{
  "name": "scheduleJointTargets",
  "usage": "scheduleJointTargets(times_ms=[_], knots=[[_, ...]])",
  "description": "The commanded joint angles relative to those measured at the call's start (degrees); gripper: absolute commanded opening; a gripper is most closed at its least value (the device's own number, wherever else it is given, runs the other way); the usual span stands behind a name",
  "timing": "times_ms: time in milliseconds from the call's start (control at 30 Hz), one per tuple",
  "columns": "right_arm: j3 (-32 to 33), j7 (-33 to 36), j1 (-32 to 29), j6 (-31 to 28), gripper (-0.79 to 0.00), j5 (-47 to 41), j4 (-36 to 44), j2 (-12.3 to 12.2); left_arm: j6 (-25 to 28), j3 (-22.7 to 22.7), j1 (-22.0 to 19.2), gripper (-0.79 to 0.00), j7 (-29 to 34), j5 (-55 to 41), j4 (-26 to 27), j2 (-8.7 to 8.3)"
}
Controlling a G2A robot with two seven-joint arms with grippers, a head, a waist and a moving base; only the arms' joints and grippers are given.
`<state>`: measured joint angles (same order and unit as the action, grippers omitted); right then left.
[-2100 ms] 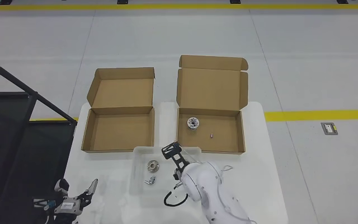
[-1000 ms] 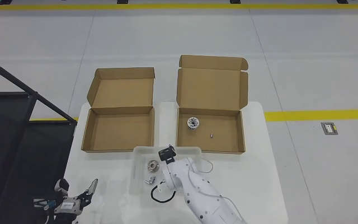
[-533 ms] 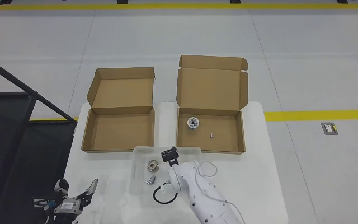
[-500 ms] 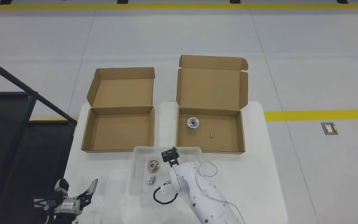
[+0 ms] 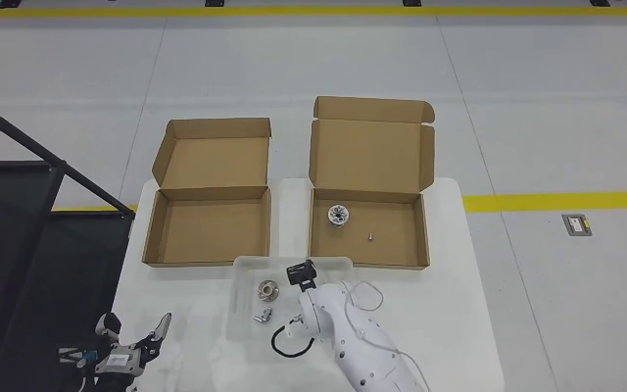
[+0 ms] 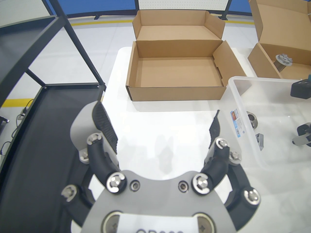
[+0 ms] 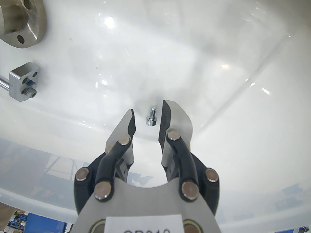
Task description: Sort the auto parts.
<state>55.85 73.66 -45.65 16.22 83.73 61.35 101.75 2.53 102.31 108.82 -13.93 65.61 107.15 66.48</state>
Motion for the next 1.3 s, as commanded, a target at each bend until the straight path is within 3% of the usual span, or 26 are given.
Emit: scheduleJointTargets(times_ms=[0,267,400,733,833,933,1100,1267], knots=[[0.31,-0.19,0.35,0.14,-0.597,-0.37,-0.73,0.07,0.00,0.00,0.00,0.000,0.00,0.00,0.00,0.00],[1.63,-1.18,1.12,-0.61,-0.785,-2.08,-1.80,0.16,0.00,0.00,0.00,0.000,0.00,0.00,0.00,0.00],[3.47,-2.31,0.75,-1.10,-0.785,-3.36,0.85,-0.14,0.00,0.00,0.00,0.000,0.00,0.00,0.00,0.00],[10.78,-6.30,-8.34,-6.34,-0.785,-6.22,23.65,-2.35,0.00,0.00,0.00,0.000,0.00,0.00,0.00,0.00],[14.08,-13.96,-12.13,-0.47,-0.785,-5.28,31.96,-2.72,0.00,0.00,0.00,0.000,0.00,0.00,0.00,0.00],[16.08,-20.61,-14.40,0.59,-0.785,-6.66,36.23,-2.92,0.00,0.00,0.00,0.000,0.00,0.00,0.00,0.00],[19.56,-26.17,-10.74,3.09,-0.785,-5.27,31.10,-3.21,0.00,0.00,0.00,0.000,0.00,0.00,0.00,0.00],[24.27,-25.56,-1.56,3.09,-0.785,-4.44,16.41,-3.83,0.00,0.00,0.00,0.000,0.00,0.00,0.00,0.00]])
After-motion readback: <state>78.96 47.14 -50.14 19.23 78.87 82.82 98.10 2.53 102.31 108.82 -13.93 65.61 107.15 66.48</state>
